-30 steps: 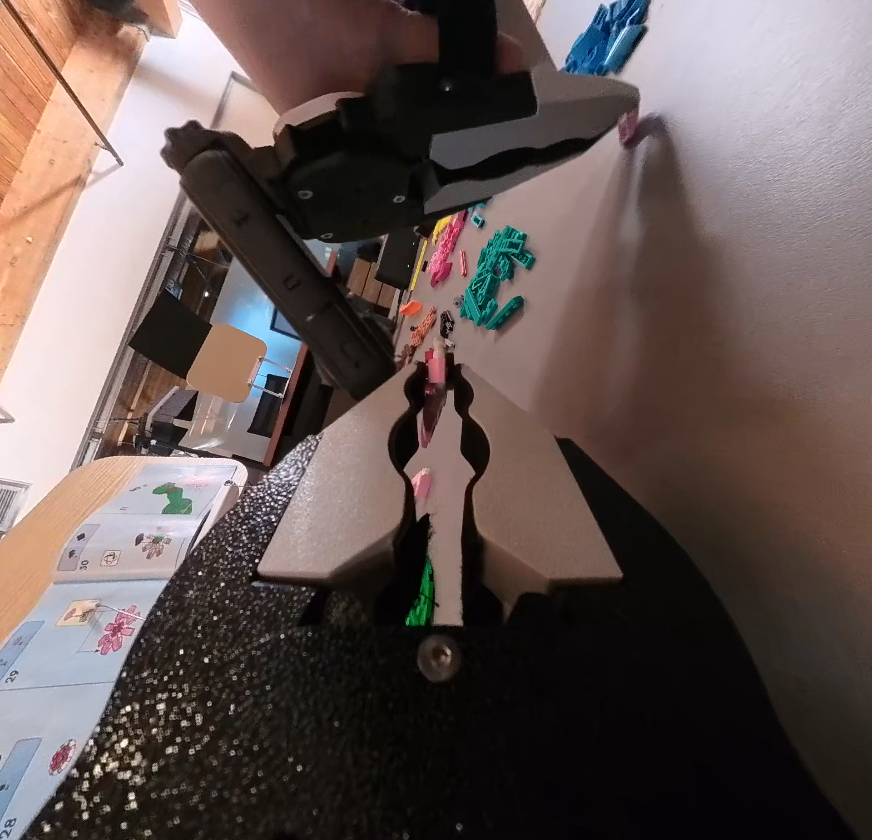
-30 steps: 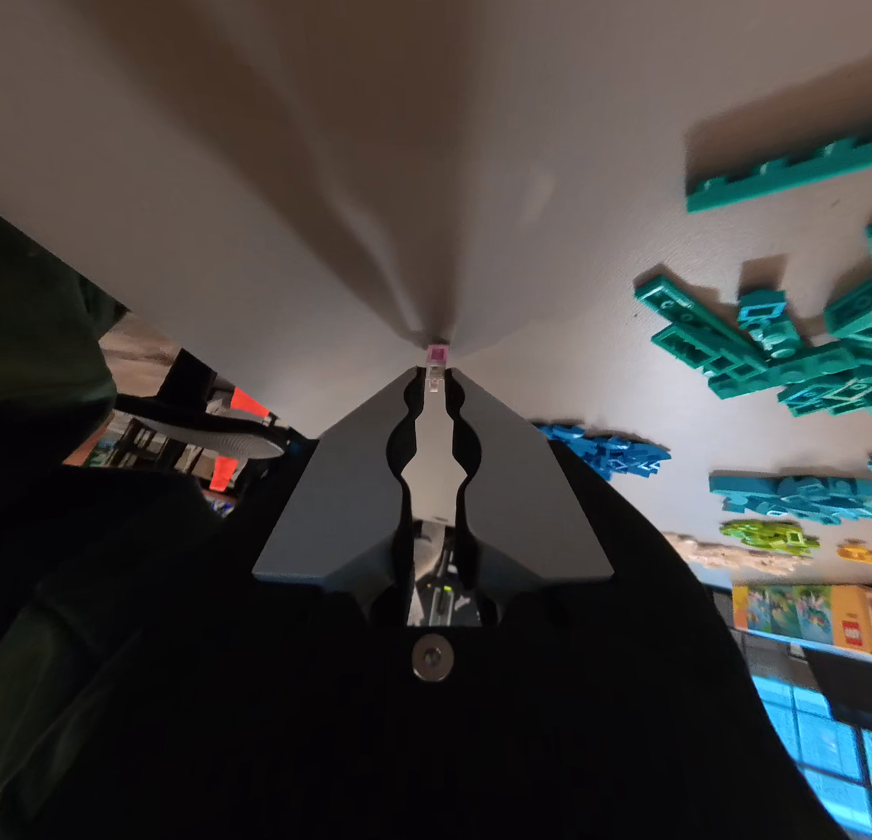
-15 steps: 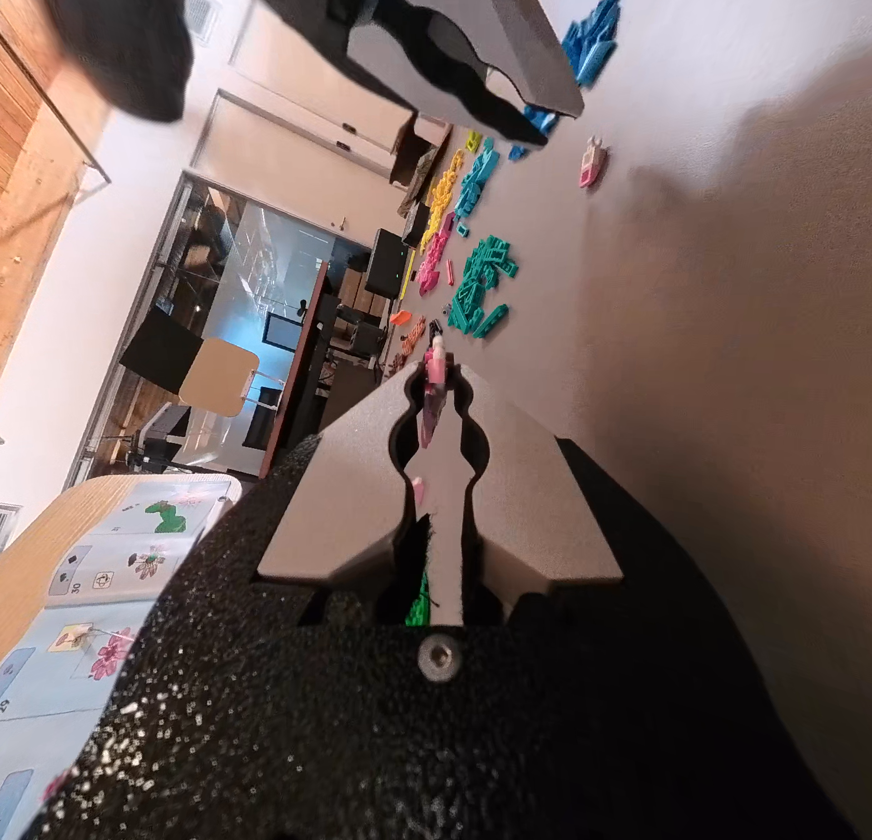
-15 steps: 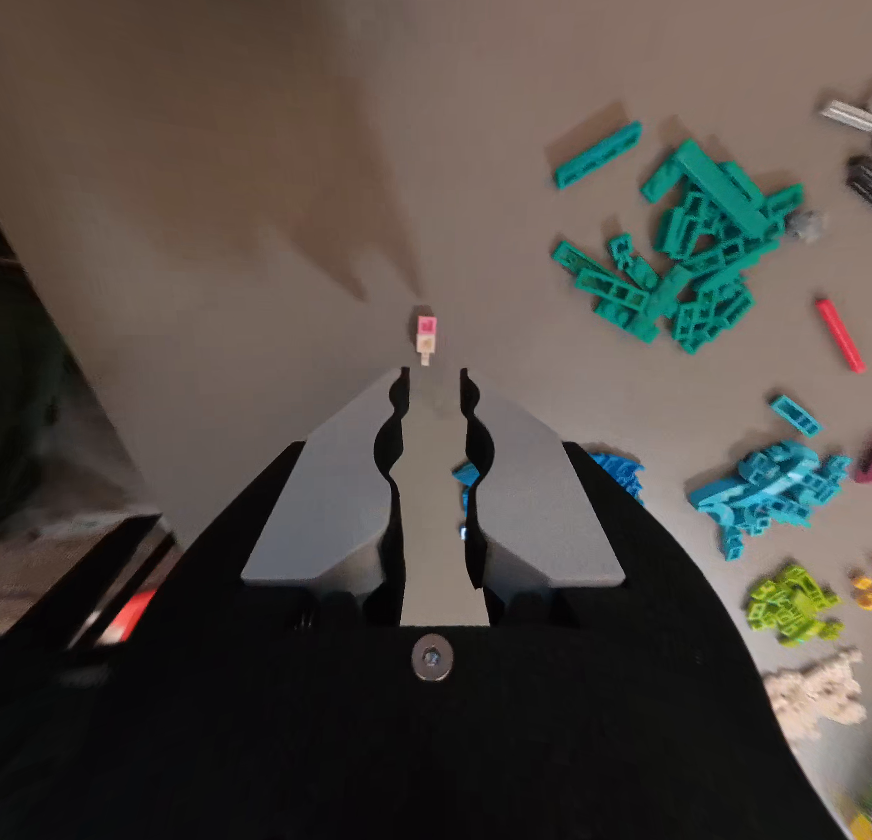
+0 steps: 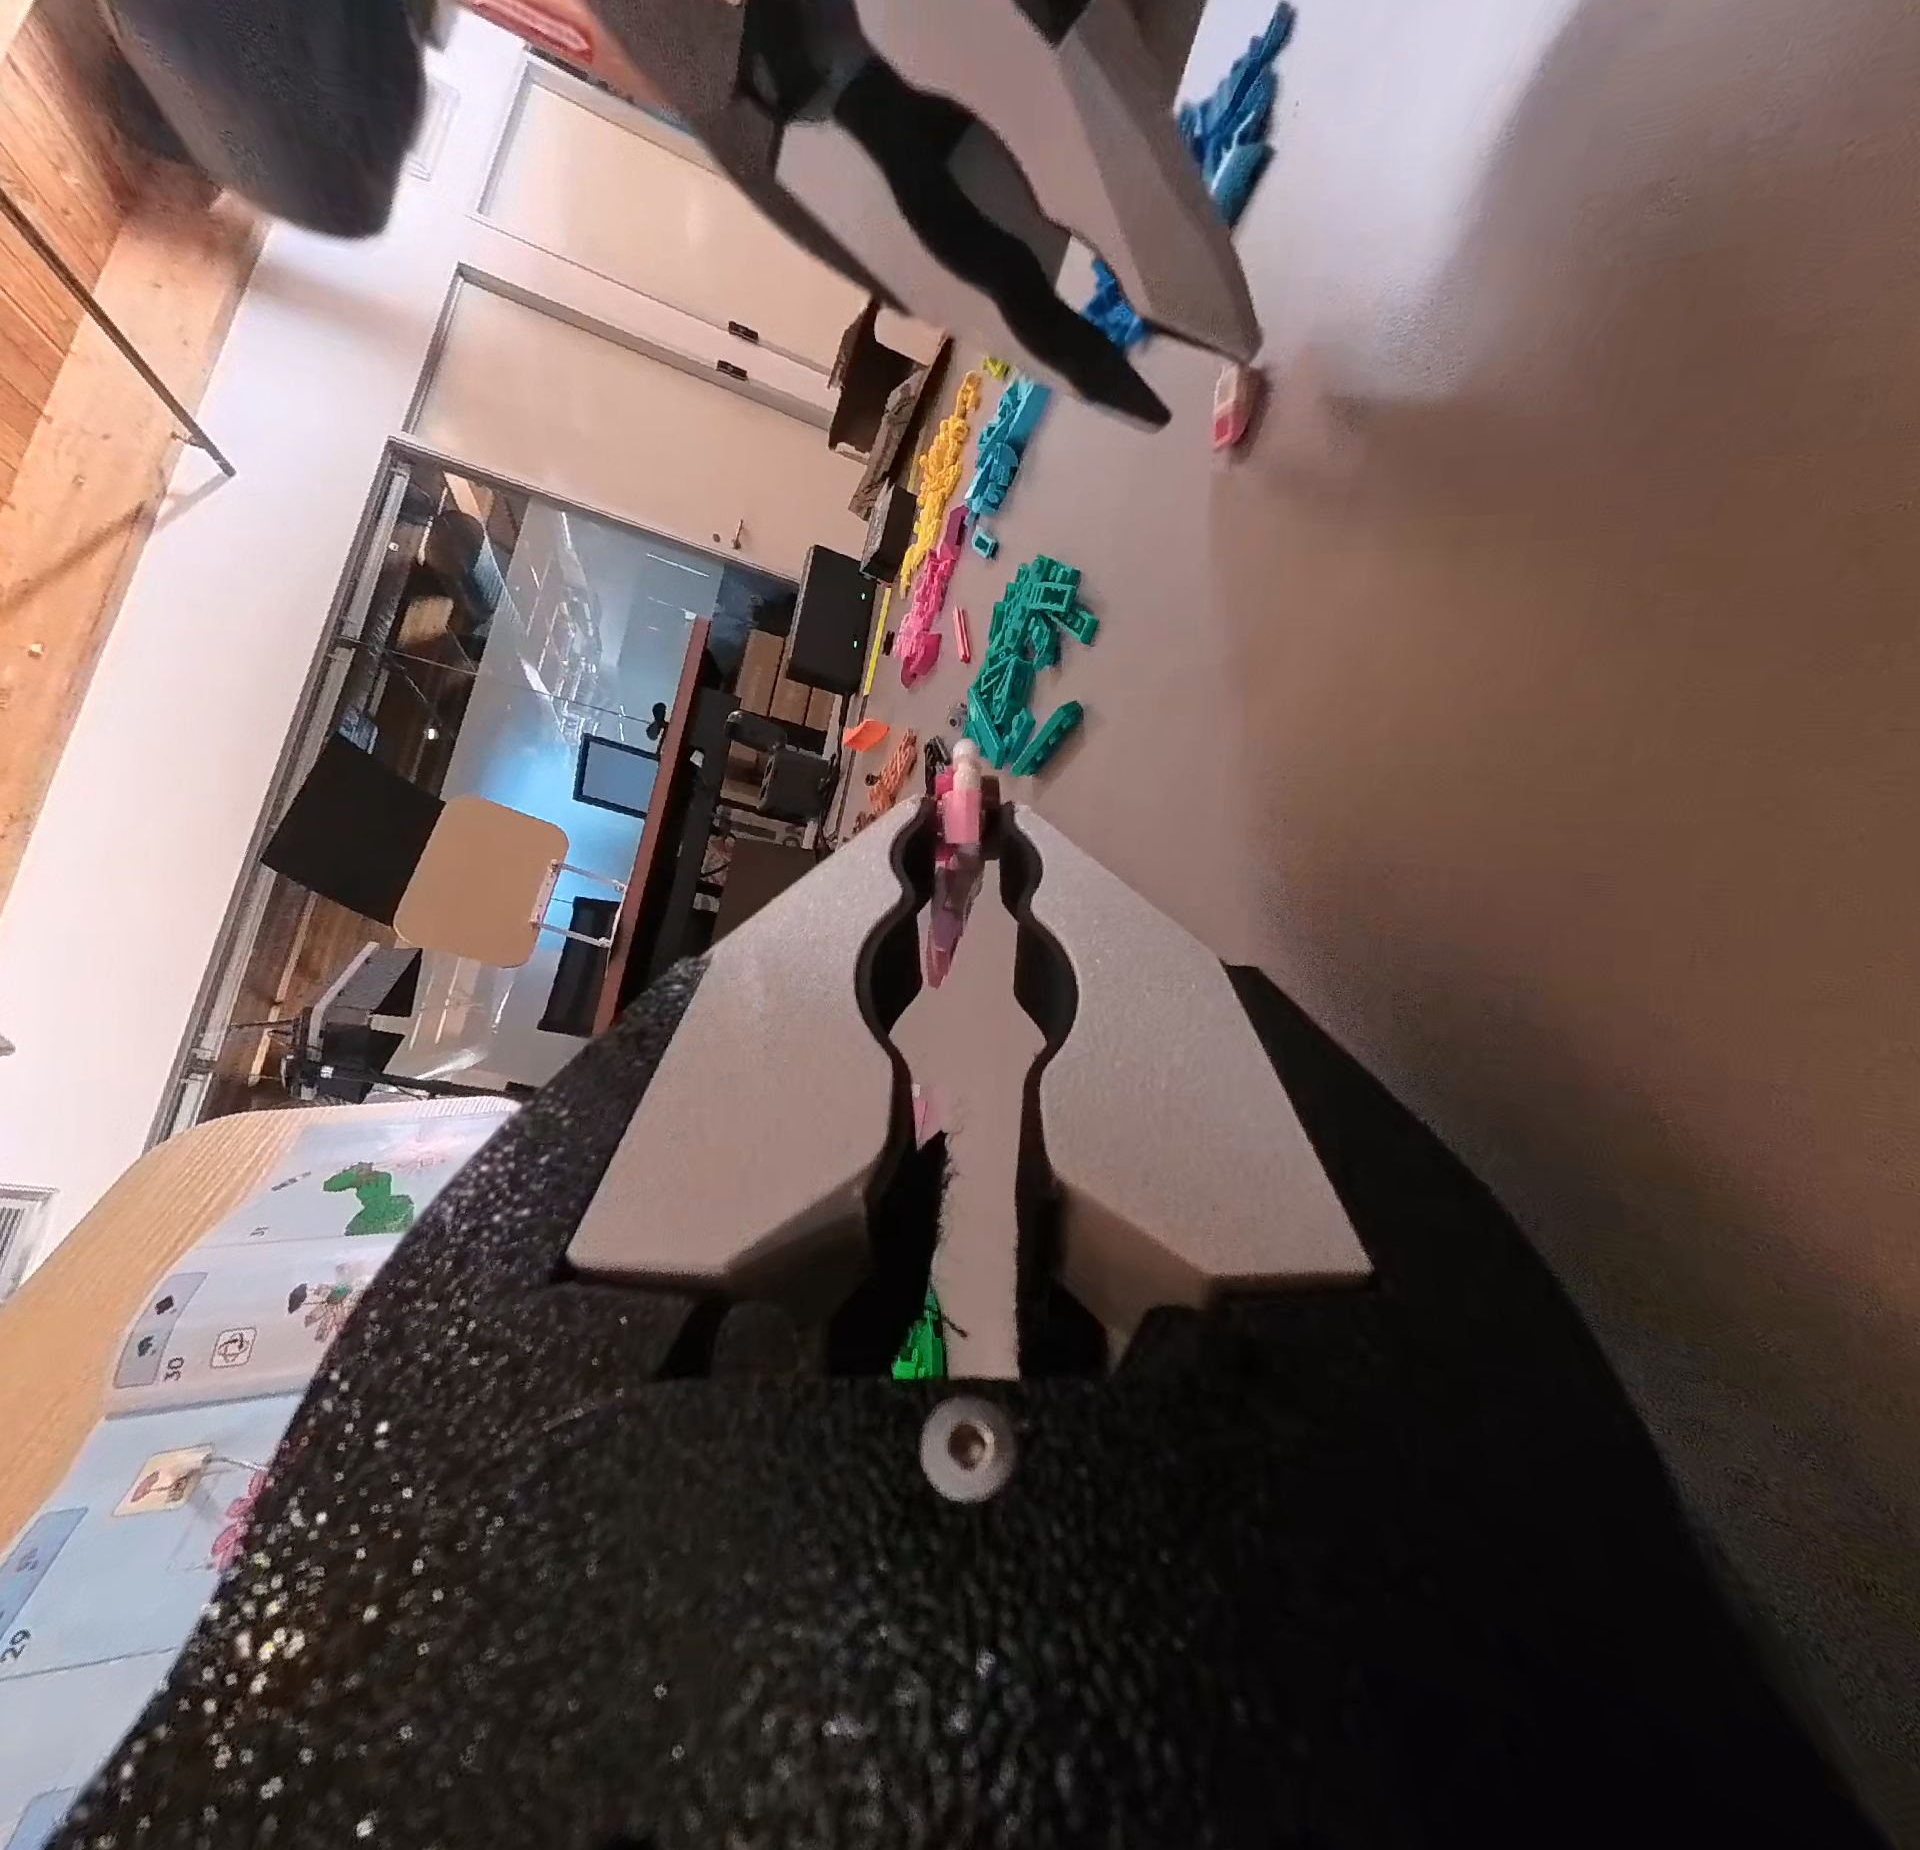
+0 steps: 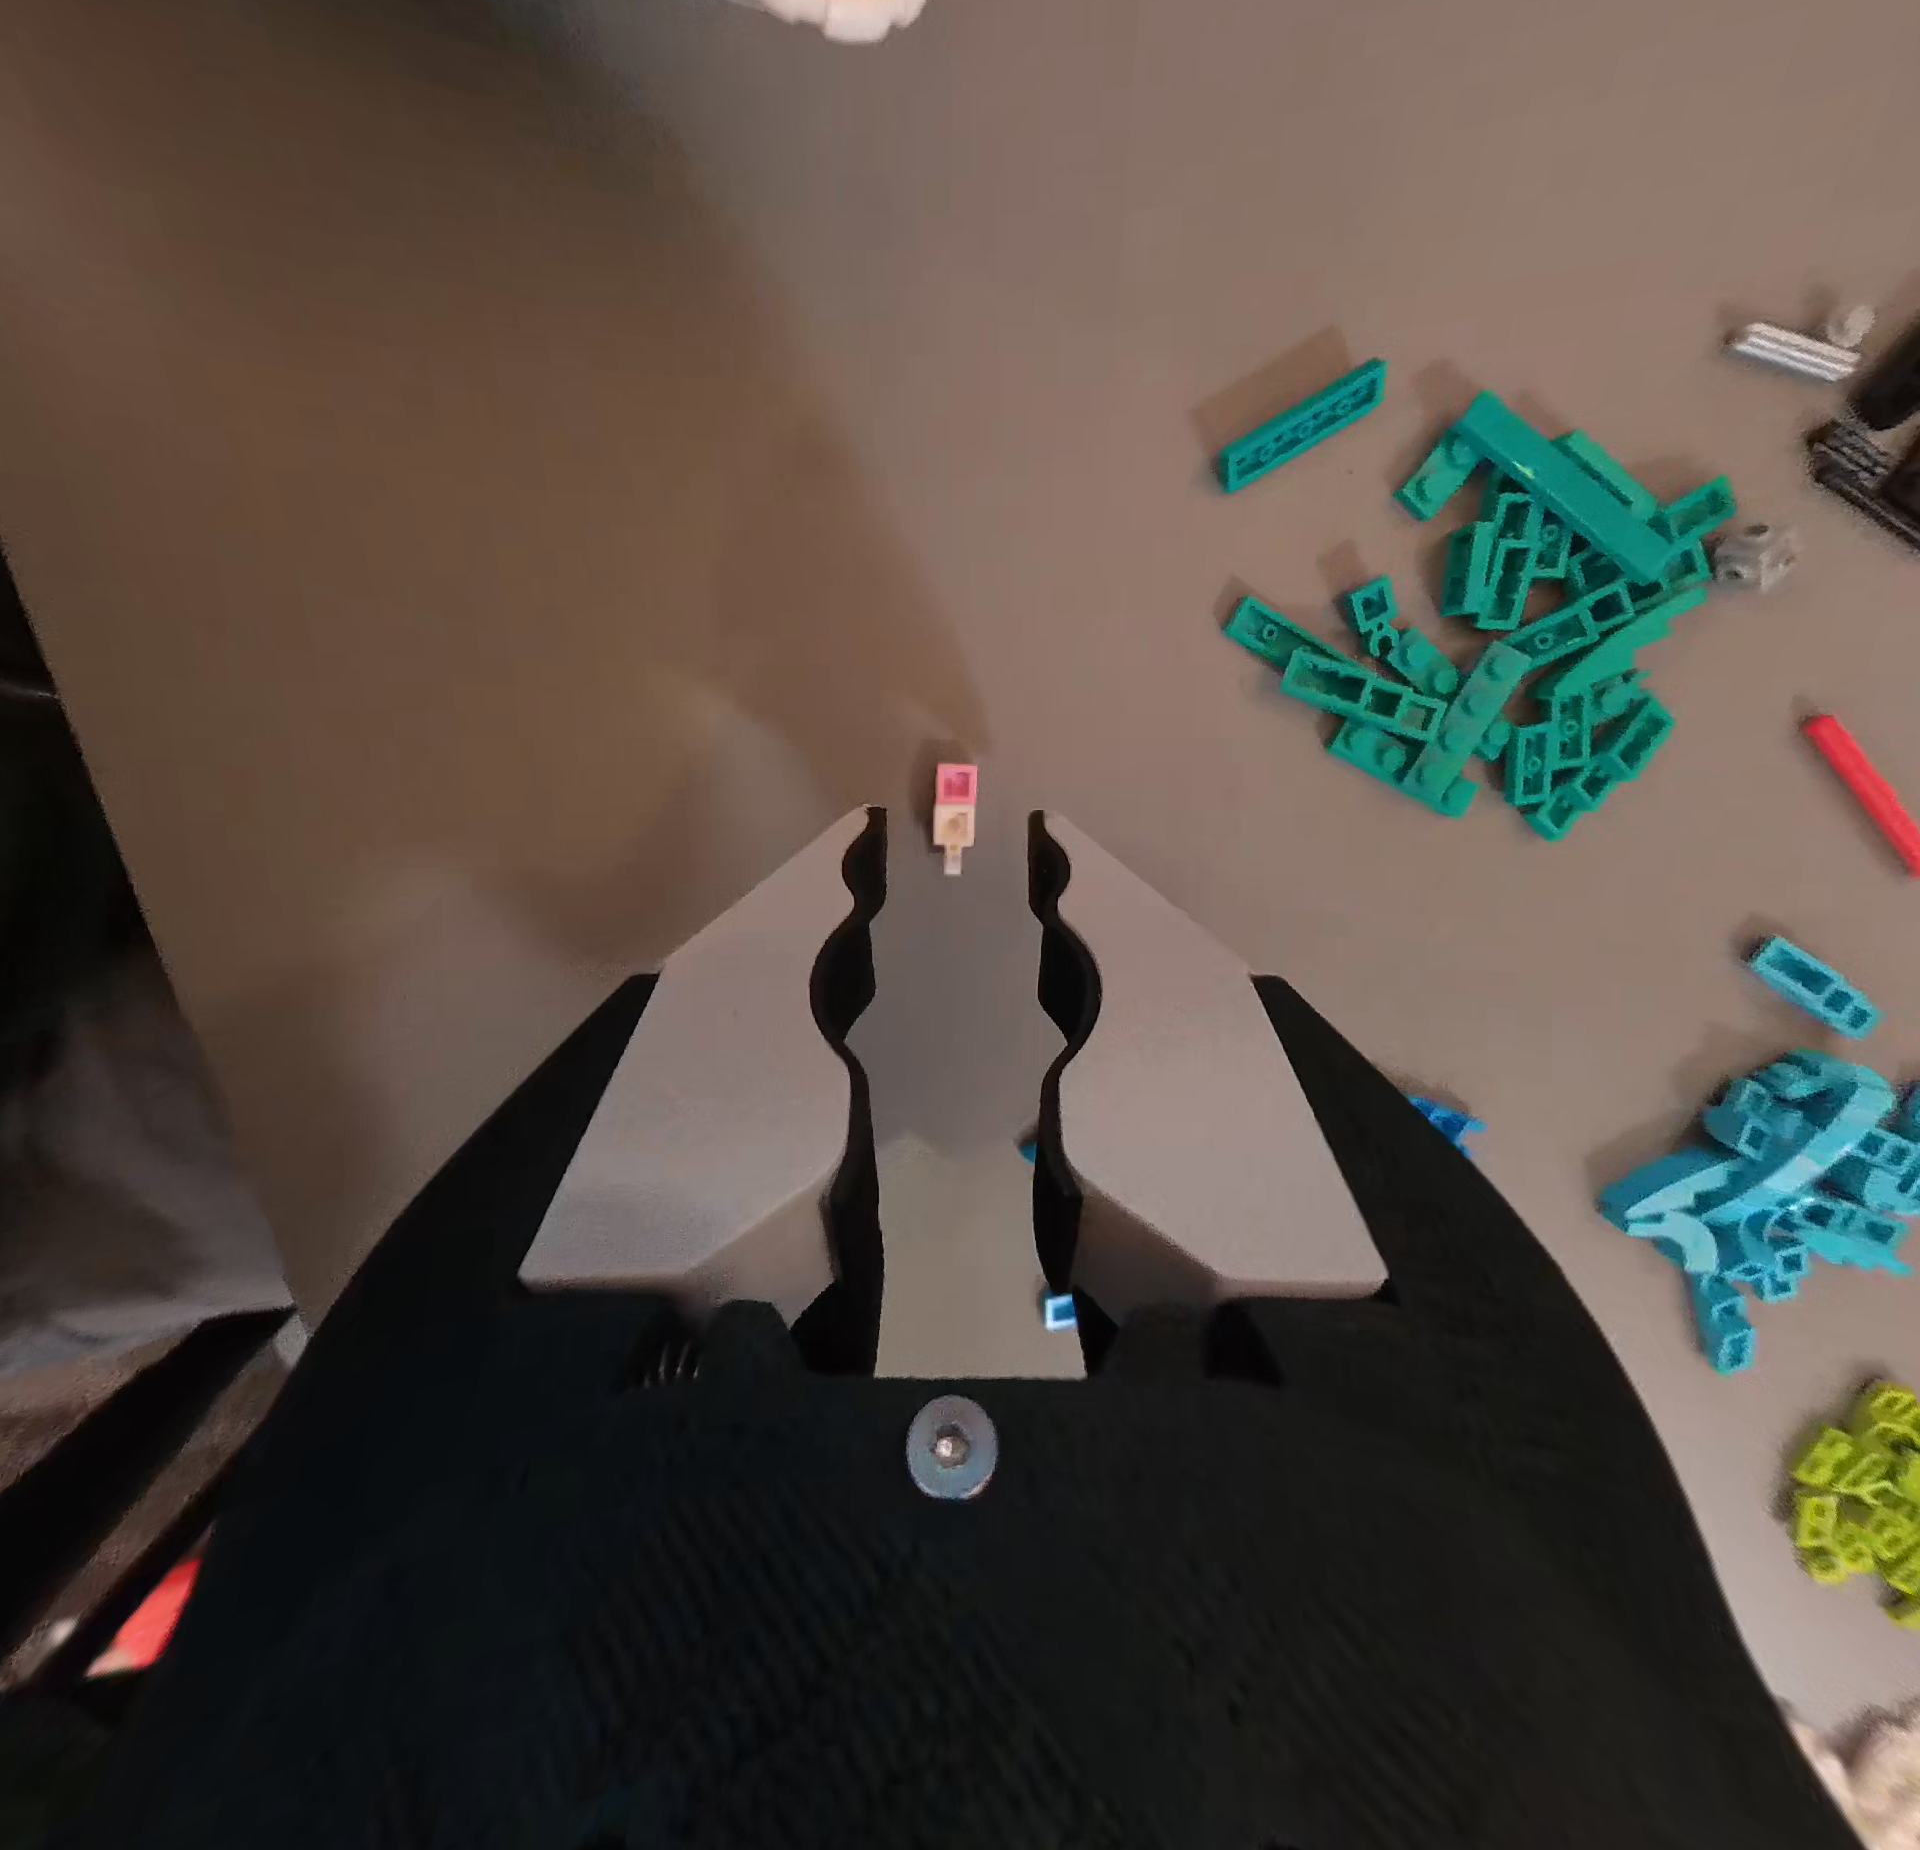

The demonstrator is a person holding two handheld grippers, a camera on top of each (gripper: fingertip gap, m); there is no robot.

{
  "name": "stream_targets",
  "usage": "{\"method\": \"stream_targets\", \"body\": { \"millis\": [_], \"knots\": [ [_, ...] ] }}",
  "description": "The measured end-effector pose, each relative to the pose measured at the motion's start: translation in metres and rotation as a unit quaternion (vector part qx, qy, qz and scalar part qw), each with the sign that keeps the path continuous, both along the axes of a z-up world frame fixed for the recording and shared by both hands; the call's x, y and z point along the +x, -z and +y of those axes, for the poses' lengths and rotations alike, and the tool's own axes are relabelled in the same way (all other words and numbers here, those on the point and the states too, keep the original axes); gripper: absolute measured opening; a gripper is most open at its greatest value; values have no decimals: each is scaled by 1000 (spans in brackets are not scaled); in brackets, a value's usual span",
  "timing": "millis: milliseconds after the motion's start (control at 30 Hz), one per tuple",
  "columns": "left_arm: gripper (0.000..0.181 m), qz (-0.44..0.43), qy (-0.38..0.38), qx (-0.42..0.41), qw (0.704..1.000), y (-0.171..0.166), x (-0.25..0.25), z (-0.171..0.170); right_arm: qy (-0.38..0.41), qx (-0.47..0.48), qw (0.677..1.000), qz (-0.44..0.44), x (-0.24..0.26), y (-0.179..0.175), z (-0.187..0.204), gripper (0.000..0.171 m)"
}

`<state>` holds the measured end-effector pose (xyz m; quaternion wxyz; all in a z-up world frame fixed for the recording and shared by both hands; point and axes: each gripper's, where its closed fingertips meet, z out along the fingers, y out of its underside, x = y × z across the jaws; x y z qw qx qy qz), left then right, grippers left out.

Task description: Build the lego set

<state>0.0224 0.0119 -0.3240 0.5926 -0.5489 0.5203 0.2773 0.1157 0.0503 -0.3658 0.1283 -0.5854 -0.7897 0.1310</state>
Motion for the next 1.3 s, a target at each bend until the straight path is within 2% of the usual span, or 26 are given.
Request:
{"method": "stream_targets", "body": {
  "millis": [167, 267, 333, 433, 533, 667, 733, 867, 1300],
  "knots": [
    [8, 2, 2, -2, 1000, 1, 1, 0, -11, -1, 997, -71, -4, 10, 2, 22],
    [8, 3, 4, -2, 1000, 2, 1, 0, -10, -19, 998, -67, -8, 10, 0, 12],
    [8, 3, 10, -1, 1000, 2, 4, -1, 1, -47, 999, -18, -19, 3, -6, 6],
    [8, -2, 34, 3, 999, -1, 13, -5, 46, -117, 983, 131, -54, -29, -17, 6],
    [8, -18, 54, 18, 998, -8, 22, -10, 64, -204, 934, 286, -83, -74, -35, 6],
    [8, -68, 68, 39, 995, -24, 25, -15, 39, -269, 876, 398, -101, -109, -62, 6],
    [8, -88, 67, 51, 993, -32, 22, -16, 22, -275, 859, 431, -105, -117, -72, 6],
    [8, -115, 71, 62, 989, -40, 20, -18, 5, -244, 846, 474, -107, -121, -74, 6],
    [8, -158, 68, 78, 982, -52, 11, -20, 3, -248, 814, 526, -95, -124, -70, 6]
  ]
}}
